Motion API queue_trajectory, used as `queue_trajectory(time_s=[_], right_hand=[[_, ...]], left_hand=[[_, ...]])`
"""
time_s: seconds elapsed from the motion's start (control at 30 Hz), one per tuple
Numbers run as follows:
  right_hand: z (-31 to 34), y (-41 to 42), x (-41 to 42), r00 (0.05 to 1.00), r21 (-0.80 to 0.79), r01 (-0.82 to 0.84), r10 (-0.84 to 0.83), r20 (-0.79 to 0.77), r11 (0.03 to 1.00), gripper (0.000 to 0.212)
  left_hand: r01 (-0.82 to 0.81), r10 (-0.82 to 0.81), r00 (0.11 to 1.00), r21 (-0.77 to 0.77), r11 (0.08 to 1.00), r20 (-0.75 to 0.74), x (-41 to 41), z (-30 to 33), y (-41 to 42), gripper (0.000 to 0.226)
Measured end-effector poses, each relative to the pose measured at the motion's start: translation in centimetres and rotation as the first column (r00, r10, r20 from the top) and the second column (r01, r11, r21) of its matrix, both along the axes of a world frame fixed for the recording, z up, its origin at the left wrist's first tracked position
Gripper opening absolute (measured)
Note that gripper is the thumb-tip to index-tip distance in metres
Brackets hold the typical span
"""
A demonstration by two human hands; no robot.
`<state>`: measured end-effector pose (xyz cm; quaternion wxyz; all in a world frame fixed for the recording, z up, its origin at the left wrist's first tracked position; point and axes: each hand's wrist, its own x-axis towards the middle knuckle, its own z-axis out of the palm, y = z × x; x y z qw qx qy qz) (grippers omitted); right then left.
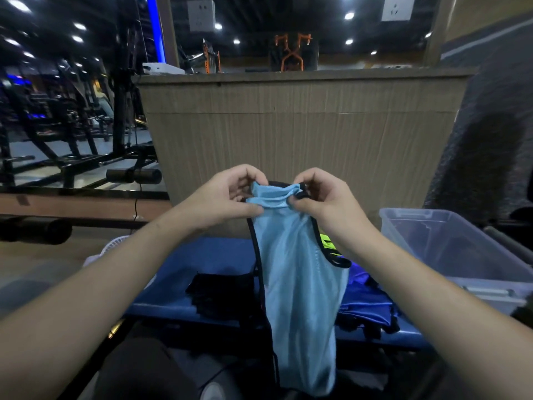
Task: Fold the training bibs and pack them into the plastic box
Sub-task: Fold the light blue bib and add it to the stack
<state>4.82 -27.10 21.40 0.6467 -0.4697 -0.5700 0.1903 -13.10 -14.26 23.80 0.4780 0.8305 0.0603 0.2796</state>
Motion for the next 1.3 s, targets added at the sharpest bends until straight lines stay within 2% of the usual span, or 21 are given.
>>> queue_trajectory(time_s=[0.1,0.17,0.33,0.5,0.63,0.7,0.77,0.83,0.97,1.13,1.3], right_hand=[[-0.2,0.1,-0.1,0.999,-0.004,-0.009,0.009,-0.042,1.000,0.020],[-0.2,0.2,-0.2,0.998,-0.015,-0.005,0.004,-0.064,1.000,0.015],[-0.6,0.3,-0.5,0.998,-0.041,-0.028,0.026,-0.051,0.999,0.005],[-0.7,0.3,-0.7,0.989,-0.018,0.113,-0.111,0.096,0.993,0.009],[-0.6,0.2,-0.7,0.954,0.045,0.264,-0.268,0.137,0.963,0.012],[-0.5,0.2,-0.6,0.960,0.031,0.258,-0.260,0.109,0.966,0.010],[-0.5,0.1,-0.5,0.973,0.007,0.223,-0.223,0.066,0.975,0.010],[-0.6,0.2,-0.4,0.979,-0.007,0.201,-0.200,0.039,0.980,0.010],[-0.8,0.3,-0.2,0.981,-0.023,0.191,-0.190,0.023,0.981,0.006],[-0.7,0.3,-0.1,0.981,-0.019,0.192,-0.192,-0.003,0.981,0.008],[-0.7,0.7,-0.8,0.986,-0.011,0.169,-0.169,0.001,0.986,0.013]], left_hand=[[0.007,-0.003,0.999,-0.070,0.998,0.054,0.1,-0.3,-0.3,0.035],[-0.003,0.008,0.995,-0.050,0.999,0.100,0.3,-0.6,-0.4,0.033],[-0.121,0.104,0.987,0.138,0.983,0.124,0.0,-0.8,-0.1,0.026],[-0.296,0.270,0.955,0.315,0.902,0.124,-0.2,-1.6,0.7,0.009],[-0.431,0.386,0.902,0.400,0.809,0.191,-0.4,-2.0,1.3,0.034],[-0.393,0.352,0.919,0.372,0.841,0.176,-0.5,-1.9,1.2,0.033],[-0.277,0.256,0.960,0.232,0.932,0.116,-0.5,-1.7,1.1,0.025],[-0.213,0.201,0.975,0.151,0.965,0.091,-0.5,-1.6,1.0,0.018],[-0.287,0.269,0.957,0.242,0.927,0.107,-0.4,-1.3,1.2,0.011],[-0.273,0.275,0.961,0.309,0.911,0.038,-0.2,-0.8,1.6,0.006],[-0.229,0.269,0.962,0.404,0.886,-0.044,0.9,-0.9,-0.4,0.027]])
